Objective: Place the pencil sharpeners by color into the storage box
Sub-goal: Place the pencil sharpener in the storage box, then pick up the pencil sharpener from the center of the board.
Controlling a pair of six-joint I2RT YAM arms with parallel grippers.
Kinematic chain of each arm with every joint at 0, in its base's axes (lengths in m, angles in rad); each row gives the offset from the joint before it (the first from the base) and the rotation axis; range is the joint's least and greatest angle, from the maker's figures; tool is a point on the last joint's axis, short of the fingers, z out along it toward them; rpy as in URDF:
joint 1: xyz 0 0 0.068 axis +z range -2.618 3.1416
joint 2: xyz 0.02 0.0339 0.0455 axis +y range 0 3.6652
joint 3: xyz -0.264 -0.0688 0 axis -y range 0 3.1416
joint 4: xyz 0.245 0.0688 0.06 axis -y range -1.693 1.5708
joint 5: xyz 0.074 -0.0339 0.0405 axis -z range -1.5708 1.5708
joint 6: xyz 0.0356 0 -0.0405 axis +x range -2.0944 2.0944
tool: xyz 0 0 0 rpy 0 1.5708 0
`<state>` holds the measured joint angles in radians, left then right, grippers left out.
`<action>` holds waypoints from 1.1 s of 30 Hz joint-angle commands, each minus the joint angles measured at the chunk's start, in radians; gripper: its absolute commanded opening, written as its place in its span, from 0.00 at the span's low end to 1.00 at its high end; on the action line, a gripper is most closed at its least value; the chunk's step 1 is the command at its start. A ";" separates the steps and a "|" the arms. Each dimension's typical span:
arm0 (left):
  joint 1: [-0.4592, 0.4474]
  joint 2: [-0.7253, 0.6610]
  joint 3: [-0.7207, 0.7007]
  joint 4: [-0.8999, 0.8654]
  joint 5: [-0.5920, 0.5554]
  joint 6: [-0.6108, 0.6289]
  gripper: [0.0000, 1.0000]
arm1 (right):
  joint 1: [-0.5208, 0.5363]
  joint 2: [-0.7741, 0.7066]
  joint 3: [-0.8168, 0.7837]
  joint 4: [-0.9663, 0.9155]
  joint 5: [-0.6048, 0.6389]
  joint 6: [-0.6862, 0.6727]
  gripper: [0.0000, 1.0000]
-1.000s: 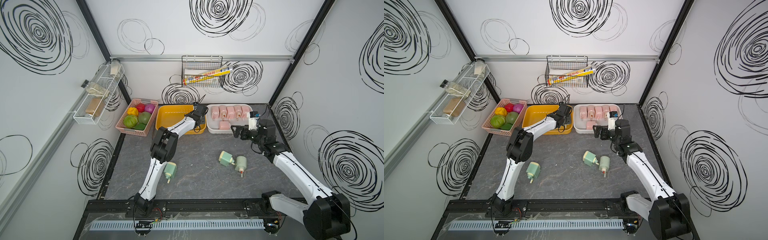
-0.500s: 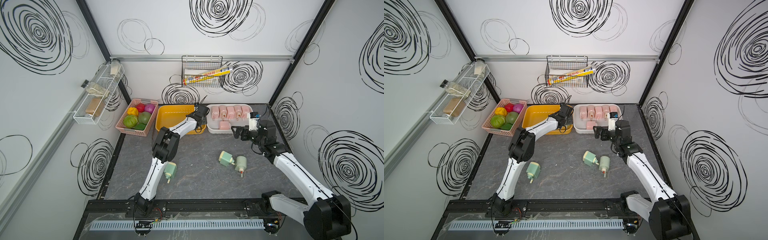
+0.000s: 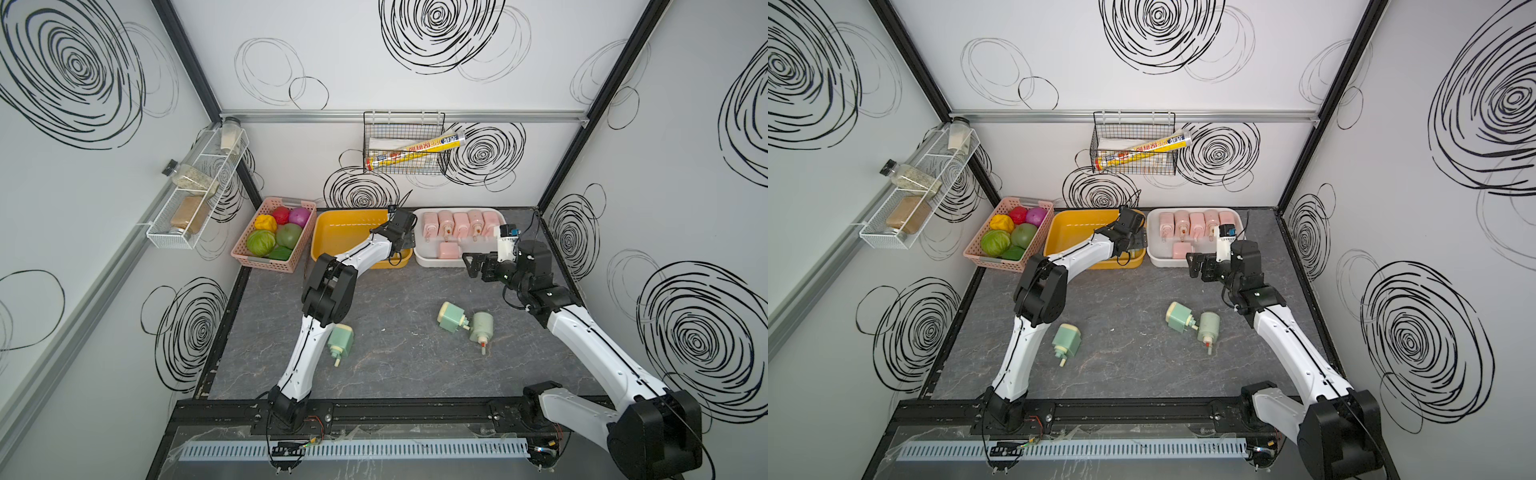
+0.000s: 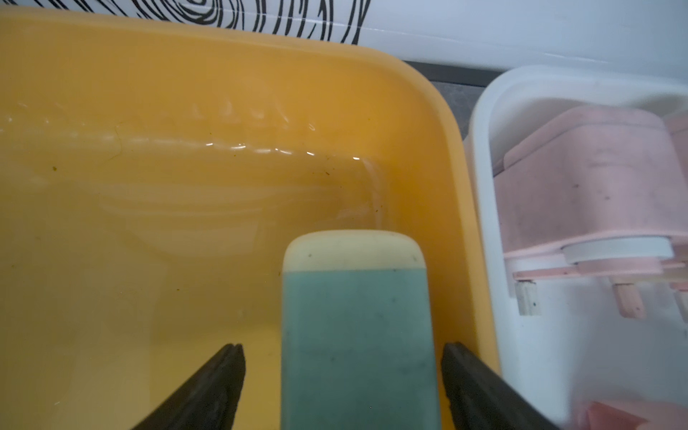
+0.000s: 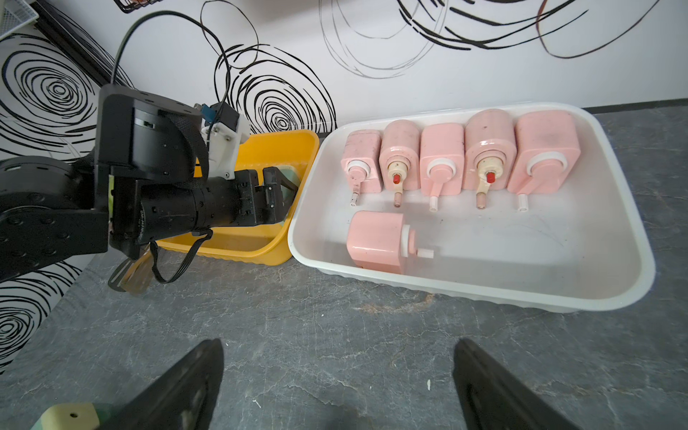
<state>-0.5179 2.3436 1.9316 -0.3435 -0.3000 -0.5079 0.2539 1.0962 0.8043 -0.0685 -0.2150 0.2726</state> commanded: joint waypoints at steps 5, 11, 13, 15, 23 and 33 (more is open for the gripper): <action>-0.004 -0.208 -0.132 0.084 0.043 0.030 0.99 | 0.014 -0.024 -0.033 0.059 -0.076 -0.009 1.00; -0.010 -0.447 -0.401 0.193 0.060 0.019 0.99 | 0.046 -0.021 -0.030 0.075 -0.092 0.009 1.00; -0.016 -0.529 -0.476 0.184 0.053 0.012 0.99 | 0.054 -0.018 -0.033 0.091 -0.085 0.021 1.00; -0.029 -0.609 -0.548 0.168 0.012 0.013 0.99 | 0.062 -0.014 -0.034 0.108 -0.080 0.032 1.00; -0.044 -0.873 -0.824 0.126 -0.021 -0.066 0.99 | 0.130 0.033 -0.039 0.193 -0.203 -0.034 1.00; -0.007 -1.120 -1.069 0.013 -0.064 -0.199 0.99 | 0.424 0.137 -0.023 0.199 -0.110 -0.198 1.00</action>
<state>-0.5449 1.2816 0.9245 -0.3016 -0.3347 -0.6422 0.6308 1.2148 0.7689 0.0986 -0.3737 0.1249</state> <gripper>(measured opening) 0.992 0.997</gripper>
